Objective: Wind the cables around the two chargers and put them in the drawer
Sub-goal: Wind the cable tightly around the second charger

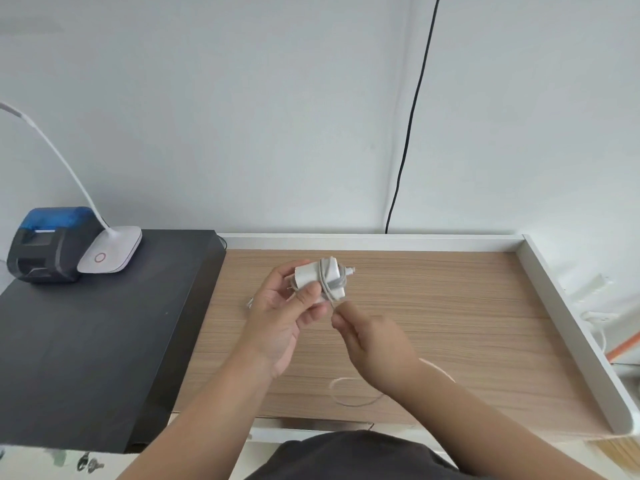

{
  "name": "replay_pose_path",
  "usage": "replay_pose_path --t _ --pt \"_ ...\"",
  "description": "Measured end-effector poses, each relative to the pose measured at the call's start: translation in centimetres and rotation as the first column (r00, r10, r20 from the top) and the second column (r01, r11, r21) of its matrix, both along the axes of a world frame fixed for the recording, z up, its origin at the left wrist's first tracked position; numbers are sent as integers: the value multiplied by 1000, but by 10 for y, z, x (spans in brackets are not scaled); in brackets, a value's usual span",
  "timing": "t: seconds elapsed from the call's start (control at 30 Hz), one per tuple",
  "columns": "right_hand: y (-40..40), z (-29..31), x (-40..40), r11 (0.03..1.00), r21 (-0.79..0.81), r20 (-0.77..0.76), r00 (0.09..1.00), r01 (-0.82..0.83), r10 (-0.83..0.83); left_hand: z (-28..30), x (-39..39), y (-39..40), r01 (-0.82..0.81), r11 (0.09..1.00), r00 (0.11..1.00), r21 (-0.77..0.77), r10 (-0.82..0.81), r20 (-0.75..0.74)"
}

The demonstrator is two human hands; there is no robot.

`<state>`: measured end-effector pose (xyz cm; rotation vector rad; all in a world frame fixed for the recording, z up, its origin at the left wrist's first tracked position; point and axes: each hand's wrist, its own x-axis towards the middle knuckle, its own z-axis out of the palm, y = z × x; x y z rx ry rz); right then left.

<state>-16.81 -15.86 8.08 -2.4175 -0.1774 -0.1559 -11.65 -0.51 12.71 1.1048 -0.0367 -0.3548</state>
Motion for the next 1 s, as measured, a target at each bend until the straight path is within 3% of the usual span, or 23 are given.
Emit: replay_pose_path --t 0.1,0.2,0.33,0.43,0.53,0.6,0.7,0.8,0.9,1.0 --pt "2 7 -7 972 -233 101 994 -21 46 -1 5 -4 -92 991 995 97 96 -34" --pt "-3 20 -9 924 -379 231 963 -45 142 -8 8 0 -128 941 991 313 108 80" --pt "-22 40 6 917 -399 294 944 -22 151 -14 6 5 -130 799 961 588 -43 272" --pt "-38 49 17 927 -374 327 933 -17 149 -14 5 5 -156 699 917 698 -160 365" --pt "-52 58 23 928 -369 340 921 -54 189 -7 6 10 -89 620 882 780 -314 350" --pt "-60 59 28 944 -310 323 921 -116 219 0 7 16 28 567 865 823 -427 264" --pt "-68 58 35 974 -79 231 946 -214 226 10 9 24 268 600 837 754 -532 125" --pt "-72 51 38 964 172 147 973 -203 179 19 3 26 445 757 835 479 -544 84" --pt "-66 36 36 941 286 72 984 -179 166 19 -1 23 436 871 880 228 -465 93" --pt "-49 23 27 933 317 45 985 -172 166 17 1 16 374 927 923 31 -376 82"
